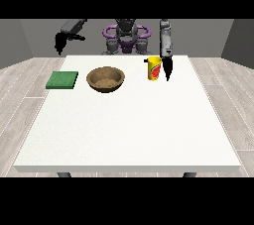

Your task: Pick the cup and pour the ball into the bowl, then pick the bowl and place it on the pad

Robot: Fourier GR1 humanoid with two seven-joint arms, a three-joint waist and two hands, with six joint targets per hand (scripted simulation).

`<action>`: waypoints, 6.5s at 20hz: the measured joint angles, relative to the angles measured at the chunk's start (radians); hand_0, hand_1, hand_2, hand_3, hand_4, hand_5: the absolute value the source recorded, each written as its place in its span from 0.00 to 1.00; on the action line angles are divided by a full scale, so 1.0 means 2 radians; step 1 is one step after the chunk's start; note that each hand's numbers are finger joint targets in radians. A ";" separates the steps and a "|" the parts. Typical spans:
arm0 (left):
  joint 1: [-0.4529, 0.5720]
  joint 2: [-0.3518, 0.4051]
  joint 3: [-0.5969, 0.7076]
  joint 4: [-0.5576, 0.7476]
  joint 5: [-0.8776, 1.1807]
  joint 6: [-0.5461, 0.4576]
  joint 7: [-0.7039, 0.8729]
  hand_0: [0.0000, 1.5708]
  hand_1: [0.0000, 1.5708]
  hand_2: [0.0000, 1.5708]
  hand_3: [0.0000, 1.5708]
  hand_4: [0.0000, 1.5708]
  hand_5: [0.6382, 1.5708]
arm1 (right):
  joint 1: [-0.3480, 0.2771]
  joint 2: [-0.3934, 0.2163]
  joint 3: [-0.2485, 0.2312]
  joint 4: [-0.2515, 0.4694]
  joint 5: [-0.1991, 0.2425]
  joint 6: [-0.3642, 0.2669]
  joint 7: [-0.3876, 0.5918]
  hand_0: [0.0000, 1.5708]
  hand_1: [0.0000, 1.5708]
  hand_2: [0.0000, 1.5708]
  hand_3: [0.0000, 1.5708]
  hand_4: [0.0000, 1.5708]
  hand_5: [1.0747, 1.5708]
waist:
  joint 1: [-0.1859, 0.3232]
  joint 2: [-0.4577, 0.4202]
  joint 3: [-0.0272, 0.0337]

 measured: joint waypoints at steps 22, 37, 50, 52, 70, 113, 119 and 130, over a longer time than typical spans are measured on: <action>-0.035 0.001 -0.033 0.097 -0.096 0.172 -0.059 0.86 0.86 1.00 1.00 0.99 0.72 | -0.018 -0.041 -0.029 0.054 -0.014 0.025 0.003 0.00 0.00 0.00 0.00 0.00 1.00 | -0.010 -0.029 0.0036; -0.156 0.136 -0.129 0.084 -0.271 0.204 0.226 0.95 0.95 1.00 1.00 1.00 0.68 | -0.019 -0.051 -0.038 0.133 -0.011 0.039 0.002 0.00 0.00 0.00 0.00 0.00 0.99 | 0.012 -0.102 0.0009; -0.244 0.079 -0.260 0.097 -0.482 0.237 0.452 0.99 0.99 1.00 1.00 0.97 0.71 | -0.026 -0.060 -0.039 0.172 -0.012 0.056 -0.001 0.00 0.00 0.00 0.00 0.00 1.00 | -0.004 -0.139 0.0011; -0.259 0.069 -0.289 0.101 -0.524 0.230 0.482 0.96 0.96 1.00 1.00 0.90 0.79 | -0.023 -0.069 -0.044 0.185 -0.015 0.067 -0.006 0.00 0.00 0.00 0.00 0.00 1.00 | -0.003 -0.144 0.0015; -0.337 -0.018 -0.523 0.149 -0.810 0.050 0.561 0.92 0.92 1.00 1.00 0.97 0.53 | -0.043 -0.084 -0.053 0.233 -0.014 0.078 -0.024 0.00 0.00 0.00 0.00 0.00 1.00 | 0.003 -0.148 0.0007; -0.035 0.002 -0.159 -0.229 -0.070 0.048 0.275 0.00 0.00 0.00 0.00 0.00 0.99 | -0.192 0.032 -0.056 0.347 0.004 -0.143 -0.072 0.00 0.00 0.00 0.00 0.13 0.98 | 0.149 -0.002 0.0003; -0.033 0.006 -0.149 -0.249 -0.072 0.045 0.277 0.00 0.00 0.00 0.00 0.00 0.99 | -0.221 0.033 -0.053 0.404 0.004 -0.145 -0.109 0.00 0.00 0.00 0.00 0.08 0.98 | 0.146 0.014 0.0005; -0.042 0.018 -0.148 -0.293 -0.062 0.018 0.289 0.00 0.00 0.00 0.00 0.38 0.97 | -0.214 -0.005 -0.056 0.438 0.034 -0.240 -0.123 1.00 1.00 1.00 0.96 0.60 0.96 | 0.181 0.028 -0.0176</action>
